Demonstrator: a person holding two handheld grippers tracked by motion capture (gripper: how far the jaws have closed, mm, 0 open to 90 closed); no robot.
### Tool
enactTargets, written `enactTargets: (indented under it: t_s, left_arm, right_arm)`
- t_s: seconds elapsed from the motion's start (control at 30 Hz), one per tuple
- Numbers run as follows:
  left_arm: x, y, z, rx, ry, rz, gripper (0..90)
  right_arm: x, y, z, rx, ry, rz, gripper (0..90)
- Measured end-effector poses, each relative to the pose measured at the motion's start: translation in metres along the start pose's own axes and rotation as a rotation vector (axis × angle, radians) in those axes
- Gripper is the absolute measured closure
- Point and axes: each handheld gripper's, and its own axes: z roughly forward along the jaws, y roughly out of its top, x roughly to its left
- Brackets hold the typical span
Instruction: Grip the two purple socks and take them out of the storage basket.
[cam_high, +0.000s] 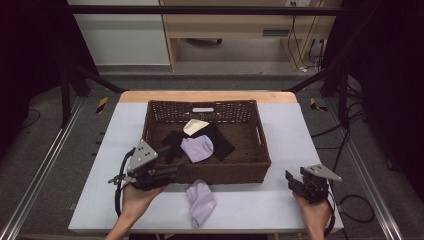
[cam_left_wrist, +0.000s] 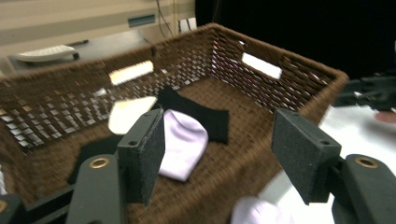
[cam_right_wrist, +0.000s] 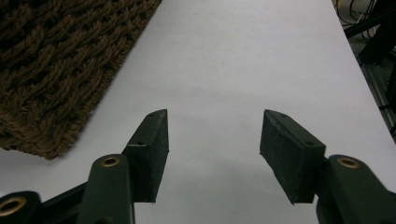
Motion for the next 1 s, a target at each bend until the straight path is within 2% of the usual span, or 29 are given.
enactTargets:
  t_s: [0.03, 0.1, 0.17, 0.27, 0.4, 0.43, 0.47, 0.6, 0.77, 0.93, 1.0]
  left_arm:
    - [0.0, 0.0, 0.0, 0.0, 0.0, 0.0, 34.4]
    - [0.005, 0.01, 0.005, -0.006, 0.009, -0.008, 34.1]
    - [0.011, 0.021, 0.015, -0.002, 0.038, 0.008, 33.1]
    - [0.014, 0.026, 0.021, -0.002, 0.053, 0.014, 33.2]
    - [0.02, 0.036, 0.038, 0.01, 0.07, 0.009, 33.3]
    - [0.022, 0.039, 0.045, 0.016, 0.087, 0.013, 33.6]
    - [0.022, 0.039, 0.045, 0.016, 0.087, 0.013, 34.0]
    - [0.032, 0.045, 0.065, 0.04, 0.121, 0.009, 34.7]
    - [0.039, 0.049, 0.08, 0.044, 0.144, -0.001, 36.7]
    - [0.047, 0.047, 0.103, 0.069, 0.155, -0.02, 36.4]
    - [0.048, 0.046, 0.106, 0.082, 0.16, -0.018, 36.5]
  right_arm:
    - [0.0, 0.0, 0.0, 0.0, 0.0, 0.0, 42.3]
    - [0.0, 0.0, 0.0, 0.002, -0.001, -0.002, 42.3]
    - [0.001, 0.001, 0.001, 0.003, -0.001, -0.002, 42.3]
    - [0.001, 0.001, 0.0, 0.002, 0.001, -0.002, 42.3]
    - [0.001, 0.001, 0.001, 0.001, -0.001, -0.005, 42.3]
    - [0.001, 0.001, 0.001, 0.002, -0.001, -0.007, 42.3]
    - [0.001, 0.001, 0.001, 0.002, -0.001, -0.007, 42.3]
    - [0.001, 0.001, 0.002, 0.005, 0.0, -0.008, 42.3]
    - [0.0, 0.002, 0.002, 0.004, -0.001, -0.005, 42.3]
    - [0.0, 0.002, 0.002, 0.004, -0.002, -0.008, 42.3]
    - [0.0, 0.002, 0.003, 0.006, -0.001, -0.007, 42.3]
